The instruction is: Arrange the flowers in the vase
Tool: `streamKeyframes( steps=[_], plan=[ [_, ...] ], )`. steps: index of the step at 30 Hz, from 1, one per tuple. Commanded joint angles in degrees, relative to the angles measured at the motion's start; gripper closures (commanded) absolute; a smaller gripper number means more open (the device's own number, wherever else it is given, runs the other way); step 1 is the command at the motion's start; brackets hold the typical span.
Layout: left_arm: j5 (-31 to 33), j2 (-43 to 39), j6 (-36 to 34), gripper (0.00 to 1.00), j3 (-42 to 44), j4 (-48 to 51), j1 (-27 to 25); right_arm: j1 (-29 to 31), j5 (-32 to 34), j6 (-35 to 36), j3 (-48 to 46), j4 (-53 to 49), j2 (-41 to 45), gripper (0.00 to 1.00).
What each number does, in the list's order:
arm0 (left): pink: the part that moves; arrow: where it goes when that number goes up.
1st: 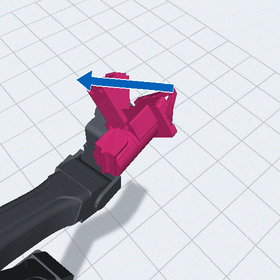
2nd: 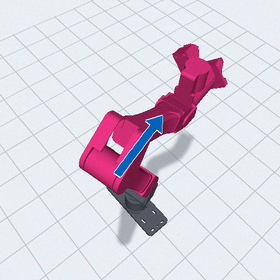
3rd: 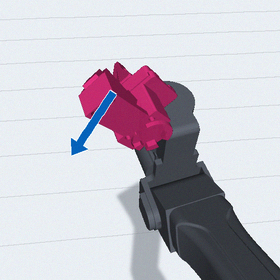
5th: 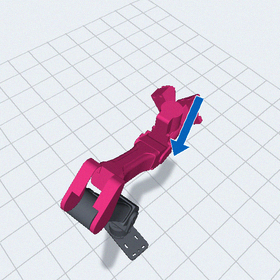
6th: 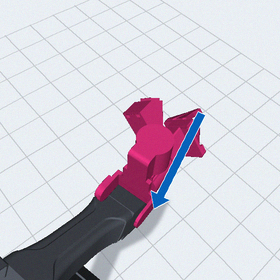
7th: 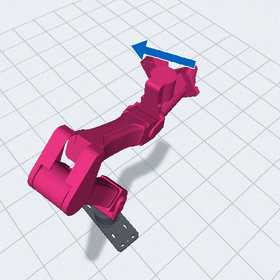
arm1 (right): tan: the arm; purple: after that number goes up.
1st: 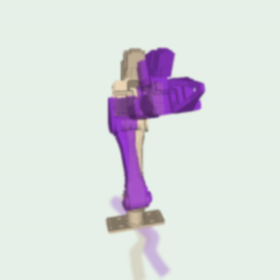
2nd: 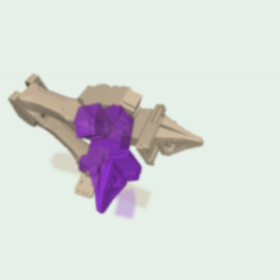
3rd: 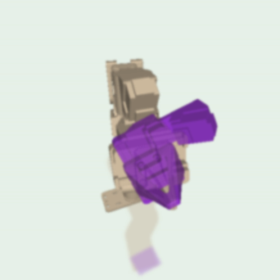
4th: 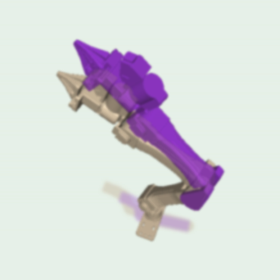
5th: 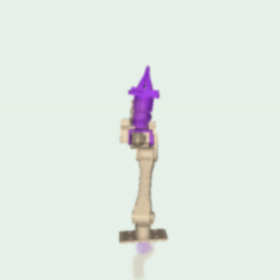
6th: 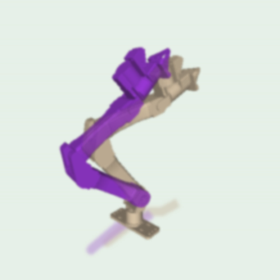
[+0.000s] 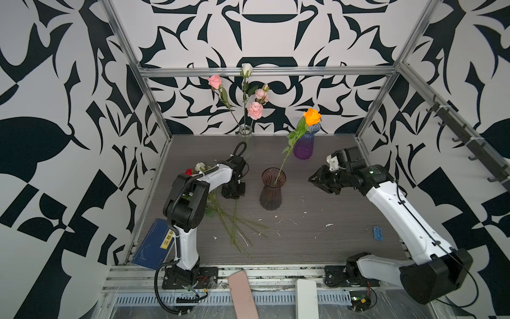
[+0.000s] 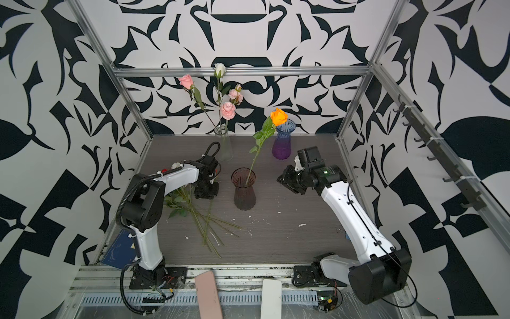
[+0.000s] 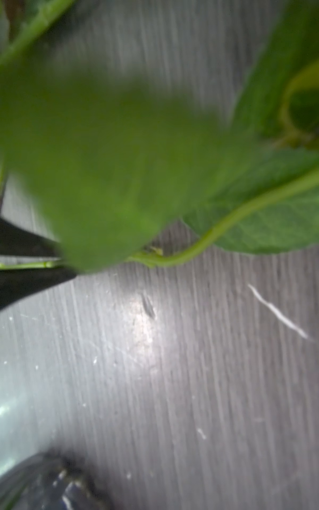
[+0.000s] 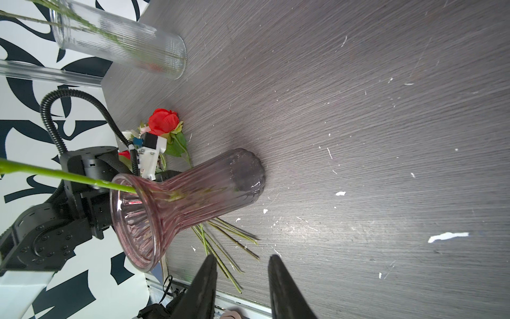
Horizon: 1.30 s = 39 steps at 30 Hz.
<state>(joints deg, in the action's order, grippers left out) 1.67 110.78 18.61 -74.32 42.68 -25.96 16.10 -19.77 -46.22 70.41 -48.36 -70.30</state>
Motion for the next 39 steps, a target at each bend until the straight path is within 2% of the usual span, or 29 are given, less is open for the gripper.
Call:
streamKeyframes(
  steps=[1,6,9,12,18,23,30,36,39],
  plan=[
    [1.66,0.51,-0.59,0.98,0.28,2.99,-0.06,-0.28,0.17,0.51,0.68,0.76,0.58,0.65],
    [0.27,-2.05,-0.24,1.0,0.31,1.95,-0.06,-0.29,-0.09,0.25,0.37,1.29,0.33,0.65],
    [-3.22,-5.14,0.06,1.0,-0.1,0.41,-0.06,-0.28,-0.18,0.17,0.12,1.58,0.14,0.65],
    [-6.7,-9.08,0.08,1.0,-1.09,-1.29,-0.01,-0.28,-0.52,0.07,-0.16,2.02,-0.17,0.65],
    [-8.37,-19.47,0.2,1.0,-1.36,-7.52,0.03,-0.28,-0.93,-0.01,-0.51,2.82,-0.58,0.65],
    [-10.45,-28.0,0.47,1.0,-0.32,-16.55,0.03,-0.32,-1.15,-0.01,-1.06,3.17,-0.54,0.65],
    [-14.15,-39.1,3.28,1.0,4.0,-36.56,0.01,-0.32,-1.24,0.37,-1.59,3.18,-0.14,0.65],
    [-18.2,-40.63,7.42,1.0,1.04,-47.63,0.03,-0.39,-1.37,0.6,-1.98,3.15,0.12,0.65],
    [-20.34,-38.65,9.11,1.0,-2.01,-46.99,0.02,-0.48,-1.5,0.75,-2.16,3.15,0.1,0.65]
  ],
)
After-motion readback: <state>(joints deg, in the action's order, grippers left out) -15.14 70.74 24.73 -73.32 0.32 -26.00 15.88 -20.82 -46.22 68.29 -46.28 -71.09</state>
